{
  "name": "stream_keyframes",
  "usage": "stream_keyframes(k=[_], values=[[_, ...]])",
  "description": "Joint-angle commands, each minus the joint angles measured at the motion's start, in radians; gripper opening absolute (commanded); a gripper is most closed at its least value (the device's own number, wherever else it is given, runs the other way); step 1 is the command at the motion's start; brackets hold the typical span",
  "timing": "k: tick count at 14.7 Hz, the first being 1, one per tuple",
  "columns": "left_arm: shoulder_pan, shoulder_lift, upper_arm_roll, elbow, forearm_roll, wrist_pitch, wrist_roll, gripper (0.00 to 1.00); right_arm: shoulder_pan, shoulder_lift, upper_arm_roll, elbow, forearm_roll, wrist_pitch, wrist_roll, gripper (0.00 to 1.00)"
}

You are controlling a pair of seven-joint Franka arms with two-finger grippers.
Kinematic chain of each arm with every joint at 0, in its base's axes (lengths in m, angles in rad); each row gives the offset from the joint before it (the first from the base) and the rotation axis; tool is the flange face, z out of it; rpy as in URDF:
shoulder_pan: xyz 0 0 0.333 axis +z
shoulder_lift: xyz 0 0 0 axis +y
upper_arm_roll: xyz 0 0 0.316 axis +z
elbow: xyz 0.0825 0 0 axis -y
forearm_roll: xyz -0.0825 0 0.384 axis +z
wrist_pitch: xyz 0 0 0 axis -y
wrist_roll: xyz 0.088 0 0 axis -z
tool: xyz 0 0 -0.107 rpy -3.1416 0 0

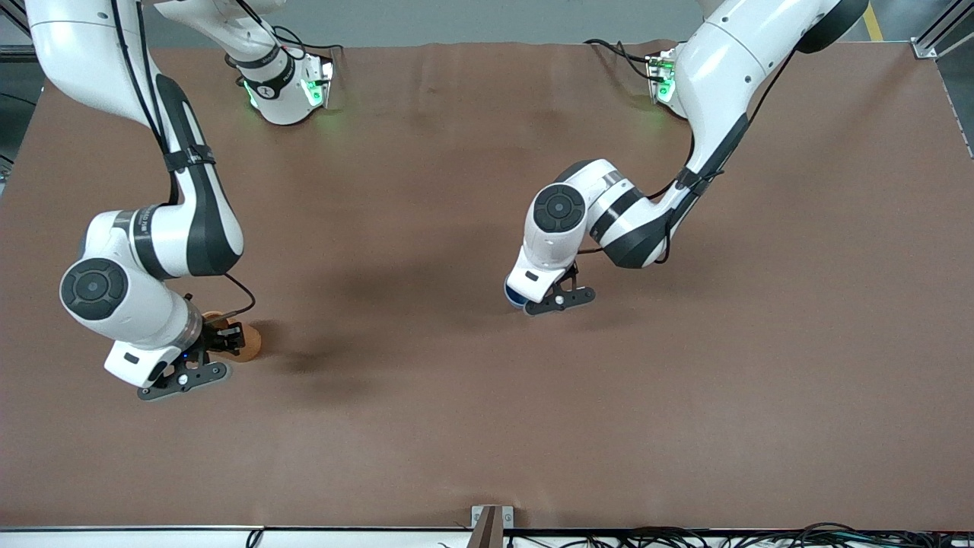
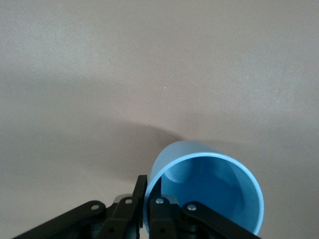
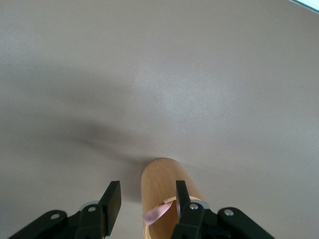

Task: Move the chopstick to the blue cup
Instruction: 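Carry the blue cup to mid-table while the right gripper reaches the chopstick, then release the blue cup while the right gripper grasps the pink chopstick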

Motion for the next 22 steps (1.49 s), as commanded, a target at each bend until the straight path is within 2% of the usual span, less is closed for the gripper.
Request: stream_keyframes(k=[1,3,4,5,6,9,11,13,15,17,20,22], values=[[0.015,0.011,-0.016,-0.001,0.024,0.016,-0.001,0.08,-0.007,-0.030,0.003,-0.027,-0.021,0.000,-0.008,0.39],[0.015,0.012,-0.016,-0.008,0.024,0.017,-0.001,0.17,-0.009,-0.035,-0.001,-0.025,-0.021,-0.012,-0.008,0.36],[0.020,0.011,-0.017,-0.008,0.024,0.017,0.006,0.42,-0.009,-0.038,-0.001,-0.025,-0.021,-0.026,-0.005,0.36],[0.024,0.006,-0.017,-0.008,0.022,0.014,0.009,0.73,-0.010,-0.047,-0.004,-0.025,-0.021,-0.034,-0.003,0.36],[0.025,-0.002,-0.017,-0.005,0.022,0.007,0.009,1.00,-0.013,-0.052,-0.009,-0.025,-0.021,-0.041,0.000,0.36],[0.050,-0.075,-0.019,0.002,0.007,-0.056,0.064,1.00,-0.024,-0.053,-0.009,-0.022,-0.021,-0.045,0.003,0.32],[0.067,-0.170,-0.002,0.005,-0.074,-0.107,0.182,1.00,-0.024,-0.050,-0.009,-0.019,-0.019,-0.034,0.004,0.30],[0.074,-0.260,0.079,0.005,-0.168,-0.165,0.341,1.00,-0.021,-0.046,-0.007,-0.016,-0.015,-0.020,0.004,0.30],[0.068,-0.348,0.192,0.001,-0.293,-0.196,0.530,1.00,-0.018,-0.046,-0.006,-0.016,-0.010,-0.006,0.006,0.30],[0.064,-0.411,0.283,0.002,-0.361,-0.260,0.693,1.00,-0.018,-0.046,-0.006,-0.017,-0.010,-0.006,0.006,0.30],[0.071,-0.495,0.384,0.007,-0.417,-0.324,0.892,1.00,-0.019,-0.044,-0.006,-0.016,-0.010,-0.017,0.006,0.06],[0.071,-0.544,0.449,0.018,-0.440,-0.373,1.001,1.00,-0.024,-0.046,-0.006,-0.014,-0.010,-0.017,0.006,0.03]])
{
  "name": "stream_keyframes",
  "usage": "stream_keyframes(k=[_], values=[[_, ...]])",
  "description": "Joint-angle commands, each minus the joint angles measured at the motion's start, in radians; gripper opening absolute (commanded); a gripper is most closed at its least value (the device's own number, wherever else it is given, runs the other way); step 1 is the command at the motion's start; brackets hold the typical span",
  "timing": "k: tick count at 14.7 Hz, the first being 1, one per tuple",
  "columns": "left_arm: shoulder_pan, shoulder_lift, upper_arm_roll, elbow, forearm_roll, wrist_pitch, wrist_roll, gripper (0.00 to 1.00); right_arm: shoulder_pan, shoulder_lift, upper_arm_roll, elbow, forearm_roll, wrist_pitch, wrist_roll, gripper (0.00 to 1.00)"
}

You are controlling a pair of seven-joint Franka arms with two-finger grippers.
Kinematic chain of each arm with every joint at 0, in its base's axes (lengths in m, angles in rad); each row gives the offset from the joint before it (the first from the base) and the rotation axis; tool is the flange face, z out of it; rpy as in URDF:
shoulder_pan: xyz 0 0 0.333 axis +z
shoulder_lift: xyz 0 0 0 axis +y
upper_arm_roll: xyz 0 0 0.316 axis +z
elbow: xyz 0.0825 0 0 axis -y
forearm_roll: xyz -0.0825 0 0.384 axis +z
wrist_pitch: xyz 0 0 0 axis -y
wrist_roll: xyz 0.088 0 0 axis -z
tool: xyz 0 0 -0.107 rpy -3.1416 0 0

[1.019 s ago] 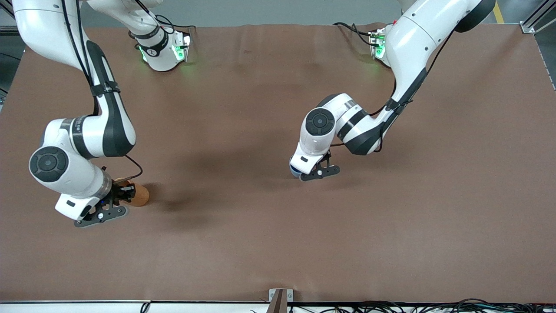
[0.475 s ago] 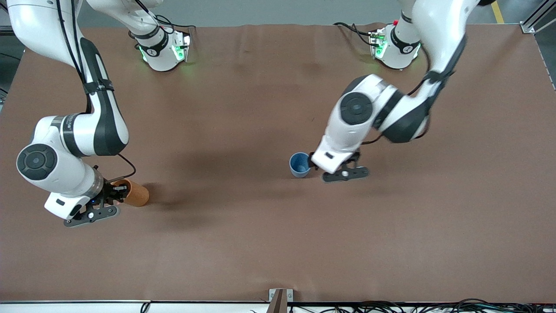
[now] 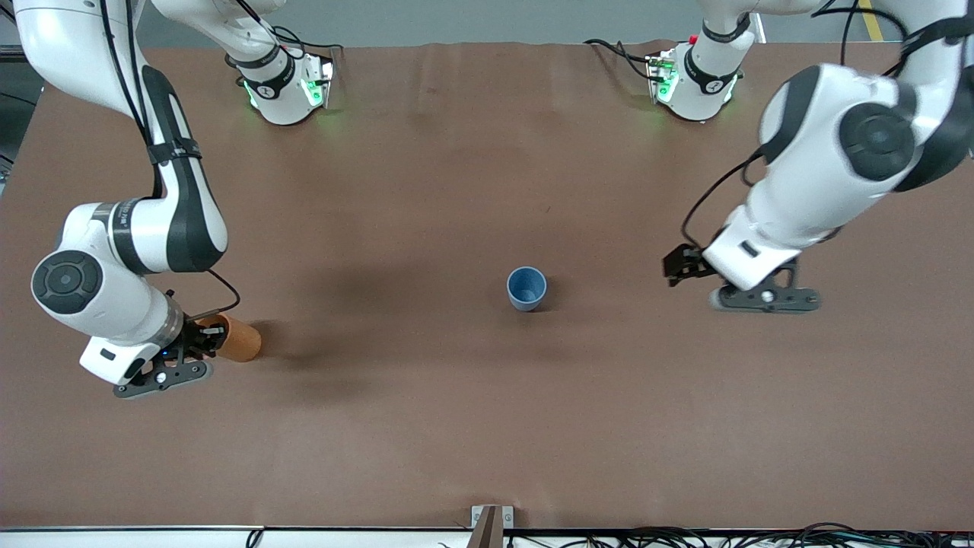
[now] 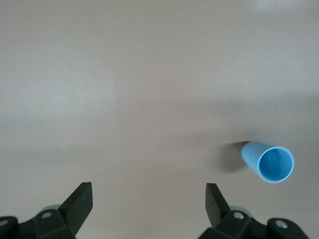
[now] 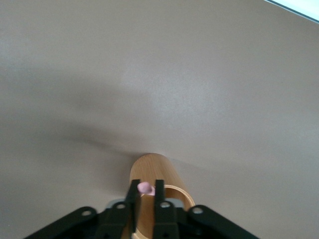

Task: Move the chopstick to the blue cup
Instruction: 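Release the blue cup while the right gripper grasps the pink chopstick, then lift the pink chopstick from the orange cup toward the blue cup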

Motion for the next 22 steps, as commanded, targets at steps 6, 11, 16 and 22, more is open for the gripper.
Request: stream_keyframes(k=[6,11,16,22], values=[[0.013,-0.129,0.088,0.184,-0.015,-0.366,0.181,1.00,-0.033,-0.120,0.003,-0.015,-0.010,-0.054,0.075,0.02],[0.016,-0.171,0.088,0.158,-0.018,-0.377,0.196,1.00,-0.041,-0.288,0.009,-0.017,-0.007,-0.162,0.211,0.01],[0.035,-0.166,0.093,0.166,-0.022,-0.371,0.198,1.00,0.101,-0.334,0.031,0.008,0.064,-0.119,0.463,0.01],[0.039,-0.151,0.094,0.186,-0.022,-0.371,0.201,1.00,0.442,-0.283,0.028,0.003,0.024,0.189,1.067,0.00]])
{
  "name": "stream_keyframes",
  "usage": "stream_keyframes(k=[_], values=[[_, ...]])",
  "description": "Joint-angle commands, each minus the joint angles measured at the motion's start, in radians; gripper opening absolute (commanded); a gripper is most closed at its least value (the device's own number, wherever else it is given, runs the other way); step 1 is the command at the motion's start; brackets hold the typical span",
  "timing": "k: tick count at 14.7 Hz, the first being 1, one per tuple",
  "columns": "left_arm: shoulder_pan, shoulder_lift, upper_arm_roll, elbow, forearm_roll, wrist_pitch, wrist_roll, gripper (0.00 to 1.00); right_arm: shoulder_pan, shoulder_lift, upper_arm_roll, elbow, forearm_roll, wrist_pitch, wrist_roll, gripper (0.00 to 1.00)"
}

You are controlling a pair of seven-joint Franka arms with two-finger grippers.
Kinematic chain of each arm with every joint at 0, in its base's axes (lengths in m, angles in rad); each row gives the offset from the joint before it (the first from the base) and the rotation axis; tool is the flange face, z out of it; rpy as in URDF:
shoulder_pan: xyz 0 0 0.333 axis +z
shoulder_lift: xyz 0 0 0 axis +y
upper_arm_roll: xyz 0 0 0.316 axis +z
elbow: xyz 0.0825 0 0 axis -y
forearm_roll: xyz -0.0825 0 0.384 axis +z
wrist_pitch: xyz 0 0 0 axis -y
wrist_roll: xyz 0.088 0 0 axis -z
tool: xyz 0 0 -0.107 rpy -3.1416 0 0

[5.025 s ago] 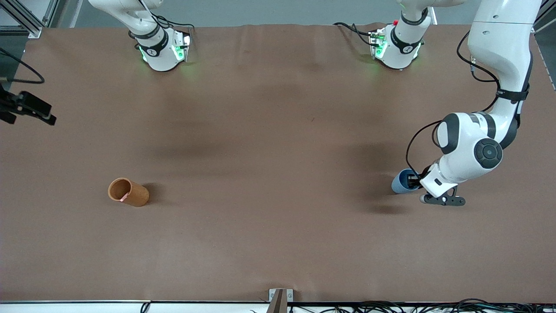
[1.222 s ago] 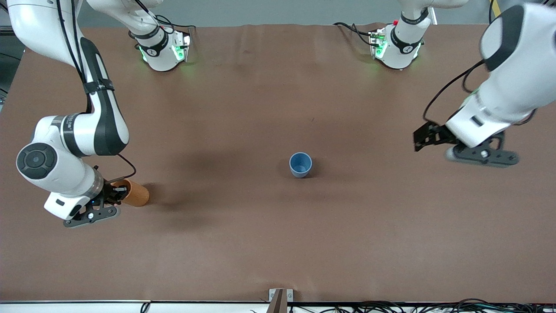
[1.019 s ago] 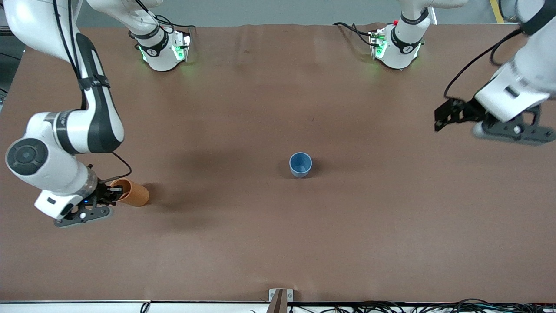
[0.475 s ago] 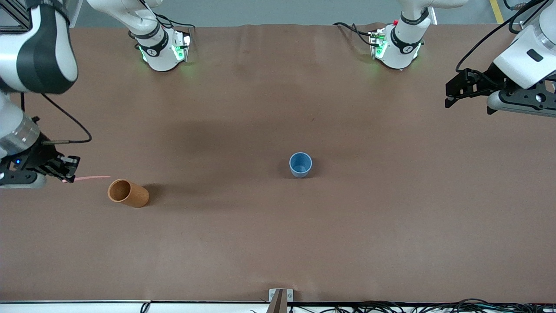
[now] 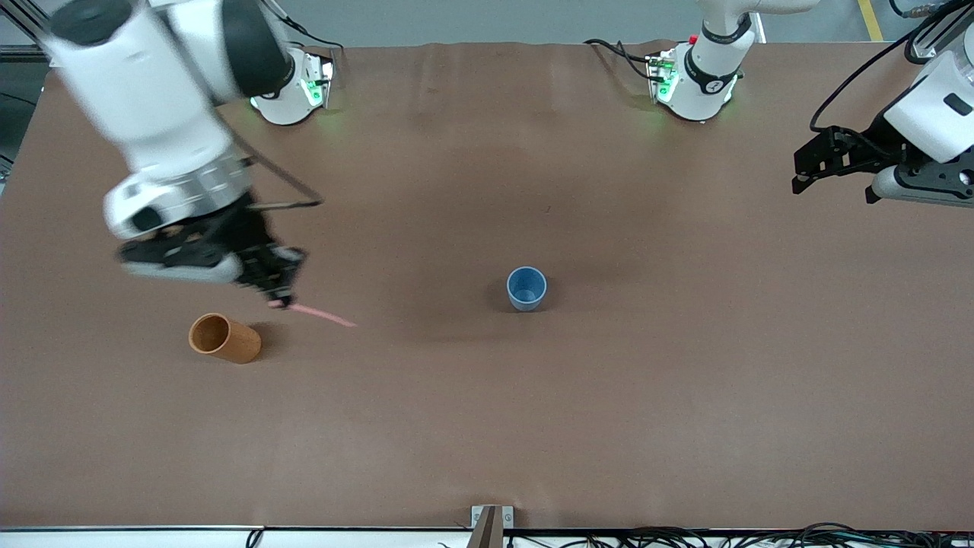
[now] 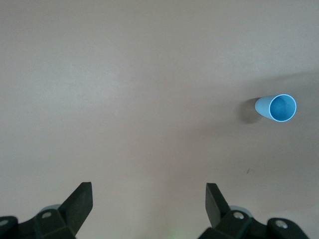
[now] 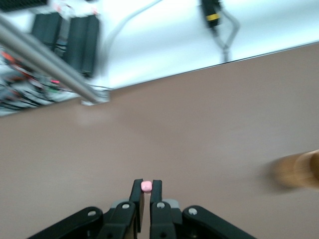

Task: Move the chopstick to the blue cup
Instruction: 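Lift the pink chopstick from the orange cup toward the blue cup, then lower the chopstick into the blue cup and open the right gripper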

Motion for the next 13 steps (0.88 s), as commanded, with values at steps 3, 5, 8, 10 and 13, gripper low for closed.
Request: stream_keyframes(k=[3,5,8,10,13], values=[[0.004,0.007,0.011,0.029,-0.002,-0.001,0.089,1.00,0.200,0.078,-0.015,-0.005,-0.101,0.146,0.298,0.00],[0.004,0.004,0.013,0.029,-0.004,-0.001,0.097,1.00,0.260,0.113,-0.015,0.004,-0.118,0.152,0.363,0.00],[0.010,0.005,0.014,0.029,-0.005,-0.001,0.094,1.00,0.311,0.150,-0.015,0.007,-0.115,0.151,0.389,0.00],[0.011,0.008,0.014,0.029,-0.008,-0.001,0.094,1.00,0.337,0.186,-0.015,0.010,-0.116,0.154,0.403,0.00],[0.018,0.013,0.021,0.027,-0.011,-0.001,0.097,1.00,0.352,0.230,-0.016,0.028,-0.145,0.155,0.412,0.00]])
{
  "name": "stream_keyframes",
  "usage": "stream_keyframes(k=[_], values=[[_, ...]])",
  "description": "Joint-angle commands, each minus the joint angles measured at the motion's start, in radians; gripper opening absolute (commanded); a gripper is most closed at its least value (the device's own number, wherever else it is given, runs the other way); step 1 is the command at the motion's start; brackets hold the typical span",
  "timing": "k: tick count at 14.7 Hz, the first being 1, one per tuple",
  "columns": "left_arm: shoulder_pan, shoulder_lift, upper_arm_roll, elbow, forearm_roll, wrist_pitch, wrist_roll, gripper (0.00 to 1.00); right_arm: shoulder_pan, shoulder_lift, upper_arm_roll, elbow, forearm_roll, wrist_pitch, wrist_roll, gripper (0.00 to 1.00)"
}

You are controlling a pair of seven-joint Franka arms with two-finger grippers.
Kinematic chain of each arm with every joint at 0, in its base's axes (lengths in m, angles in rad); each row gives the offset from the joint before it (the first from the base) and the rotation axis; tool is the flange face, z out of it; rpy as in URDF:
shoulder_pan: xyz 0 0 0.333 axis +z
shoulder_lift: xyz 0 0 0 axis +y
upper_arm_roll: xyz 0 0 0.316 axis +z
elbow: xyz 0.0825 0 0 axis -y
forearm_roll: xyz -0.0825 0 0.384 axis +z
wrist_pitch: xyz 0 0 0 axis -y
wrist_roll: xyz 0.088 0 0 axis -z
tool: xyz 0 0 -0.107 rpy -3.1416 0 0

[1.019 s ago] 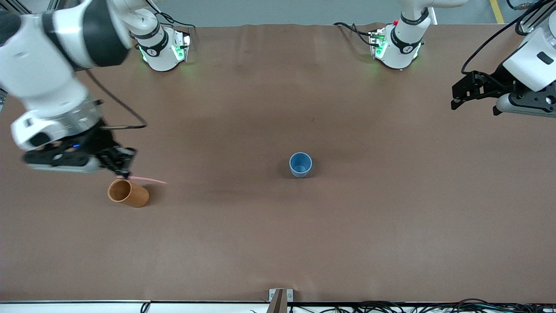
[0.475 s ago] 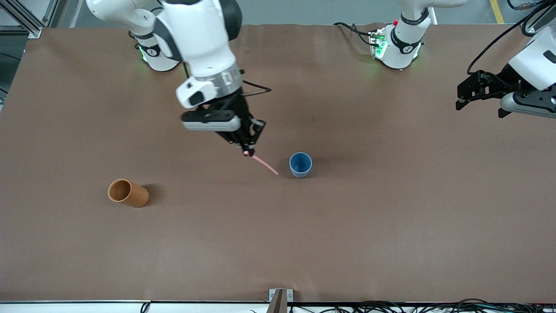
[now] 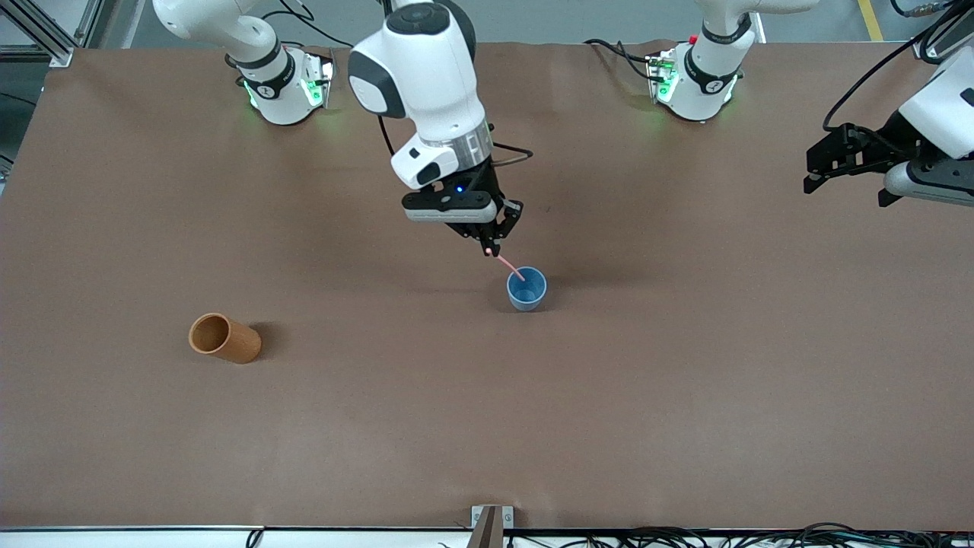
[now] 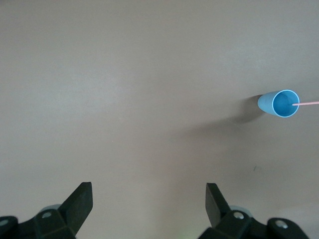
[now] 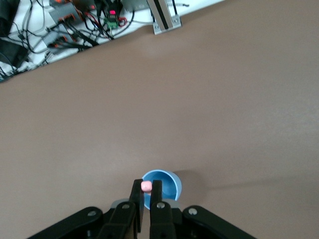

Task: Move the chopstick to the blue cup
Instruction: 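Lower the chopstick into the blue cup and open the right gripper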

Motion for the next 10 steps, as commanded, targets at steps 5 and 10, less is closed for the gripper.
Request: stream_keyframes(k=[5,10], values=[[0.005,0.006,0.005,0.010,0.001,-0.003,0.012,1.00,0.037,0.069,-0.013,0.029,-0.060,0.004,0.032,0.01],[0.003,0.006,-0.001,0.010,0.039,0.000,0.005,1.00,0.031,0.106,-0.013,0.029,-0.094,0.068,0.031,0.29]])
